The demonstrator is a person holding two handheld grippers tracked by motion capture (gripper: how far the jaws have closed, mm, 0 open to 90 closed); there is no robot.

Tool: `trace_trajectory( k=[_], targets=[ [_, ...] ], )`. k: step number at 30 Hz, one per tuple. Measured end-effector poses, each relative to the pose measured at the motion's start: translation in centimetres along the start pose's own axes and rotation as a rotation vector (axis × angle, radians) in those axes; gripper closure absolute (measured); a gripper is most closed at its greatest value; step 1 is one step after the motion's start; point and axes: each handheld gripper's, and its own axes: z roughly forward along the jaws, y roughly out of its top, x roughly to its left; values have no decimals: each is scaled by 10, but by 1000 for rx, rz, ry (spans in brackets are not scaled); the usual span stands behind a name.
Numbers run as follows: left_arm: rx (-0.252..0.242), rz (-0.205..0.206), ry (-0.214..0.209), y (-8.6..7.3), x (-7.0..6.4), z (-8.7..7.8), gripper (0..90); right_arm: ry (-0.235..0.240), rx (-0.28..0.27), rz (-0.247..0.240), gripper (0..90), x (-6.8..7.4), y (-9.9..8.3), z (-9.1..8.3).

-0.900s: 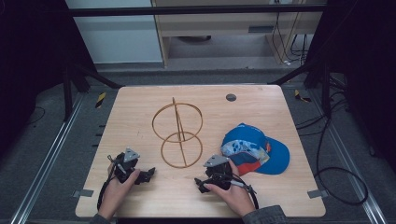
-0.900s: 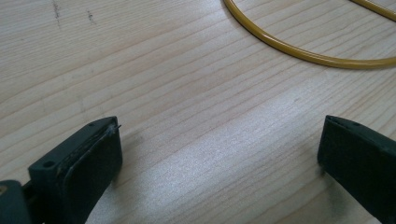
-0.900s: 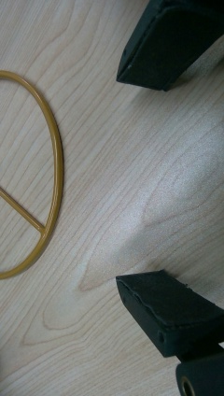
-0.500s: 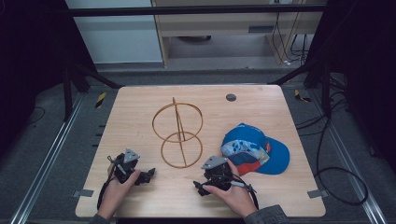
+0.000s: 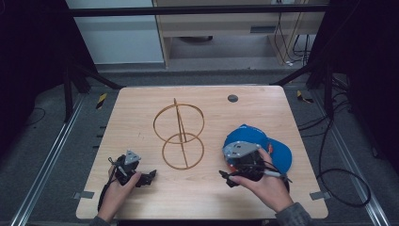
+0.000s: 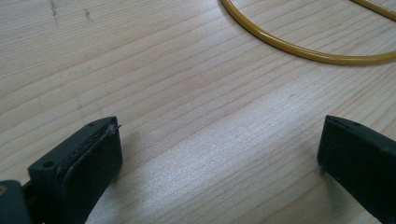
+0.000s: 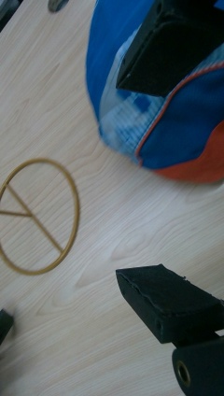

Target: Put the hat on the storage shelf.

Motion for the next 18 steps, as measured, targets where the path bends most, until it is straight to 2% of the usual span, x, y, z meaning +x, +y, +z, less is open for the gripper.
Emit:
trace_trajectory(
  k=[2, 3, 7, 8, 10, 13, 14, 15, 18],
  targets=[
    [0, 0, 0, 0, 0, 0, 0, -13, 7, 1, 84, -4, -3, -5],
    [-1, 0, 0, 0, 0, 0, 0, -25, 14, 0, 78, -14, -8, -13],
    [2, 6, -1, 0, 0, 0, 0, -48, 59, 9, 61, -36, -21, -26],
    [2, 6, -3, 0, 0, 0, 0, -48, 59, 9, 61, -36, -21, -26],
    [3, 8, -2, 0, 0, 0, 0, -56, 81, 16, 60, -53, -28, -33],
    [3, 6, -4, 0, 0, 0, 0, -59, 97, 21, 59, -67, -31, -39],
    [3, 6, -4, 0, 0, 0, 0, -59, 97, 21, 59, -67, -31, -39],
    [3, 7, -5, 0, 0, 0, 0, -48, 110, 14, 58, -74, -31, -41],
    [3, 9, -6, 0, 0, 0, 0, -32, 131, -16, 60, -81, -27, -42]
  ],
)
